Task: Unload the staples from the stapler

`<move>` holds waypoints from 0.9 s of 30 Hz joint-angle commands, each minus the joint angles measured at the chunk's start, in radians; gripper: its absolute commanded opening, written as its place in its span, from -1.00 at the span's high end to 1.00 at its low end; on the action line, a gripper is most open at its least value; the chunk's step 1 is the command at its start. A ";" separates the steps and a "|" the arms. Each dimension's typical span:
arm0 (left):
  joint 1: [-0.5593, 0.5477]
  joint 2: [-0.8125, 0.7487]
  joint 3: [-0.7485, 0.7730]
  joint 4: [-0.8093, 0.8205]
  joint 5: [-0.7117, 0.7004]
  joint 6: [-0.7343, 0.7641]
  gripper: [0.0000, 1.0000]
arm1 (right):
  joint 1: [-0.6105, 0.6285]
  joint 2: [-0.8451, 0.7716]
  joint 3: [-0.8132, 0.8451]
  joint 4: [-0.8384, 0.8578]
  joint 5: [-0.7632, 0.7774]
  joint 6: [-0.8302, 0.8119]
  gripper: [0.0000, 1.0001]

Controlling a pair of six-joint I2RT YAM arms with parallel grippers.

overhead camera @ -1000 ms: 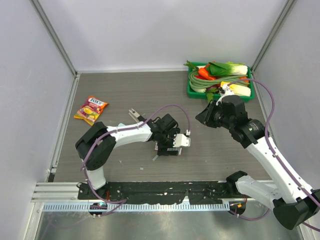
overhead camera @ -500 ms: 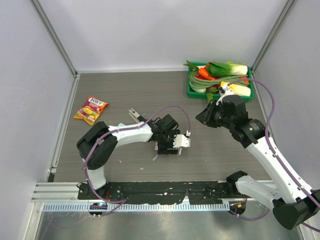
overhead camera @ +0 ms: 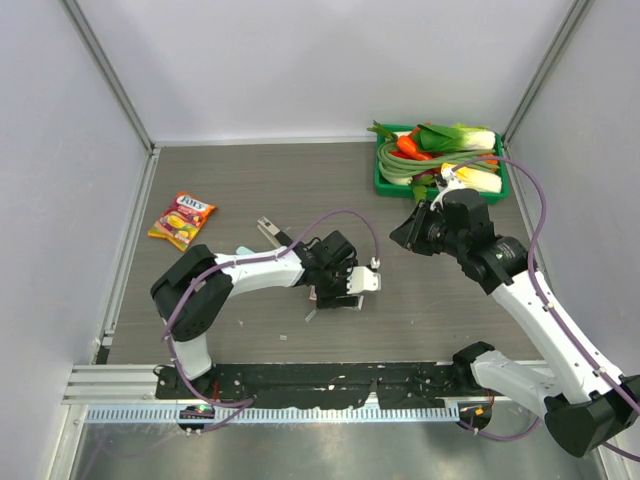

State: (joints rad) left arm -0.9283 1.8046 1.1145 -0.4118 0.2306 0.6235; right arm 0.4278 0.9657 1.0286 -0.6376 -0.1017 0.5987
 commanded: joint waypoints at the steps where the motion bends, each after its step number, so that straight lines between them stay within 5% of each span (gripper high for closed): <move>1: 0.002 0.001 -0.042 0.025 -0.118 -0.045 -0.35 | -0.004 0.011 0.024 0.026 -0.016 -0.013 0.99; 27: 0.017 -0.059 -0.082 -0.033 -0.122 -0.157 -0.03 | -0.006 0.010 -0.009 0.044 -0.036 -0.014 0.99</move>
State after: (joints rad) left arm -0.9203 1.7710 1.0698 -0.3782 0.1333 0.4747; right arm 0.4278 0.9871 1.0157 -0.6315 -0.1257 0.5983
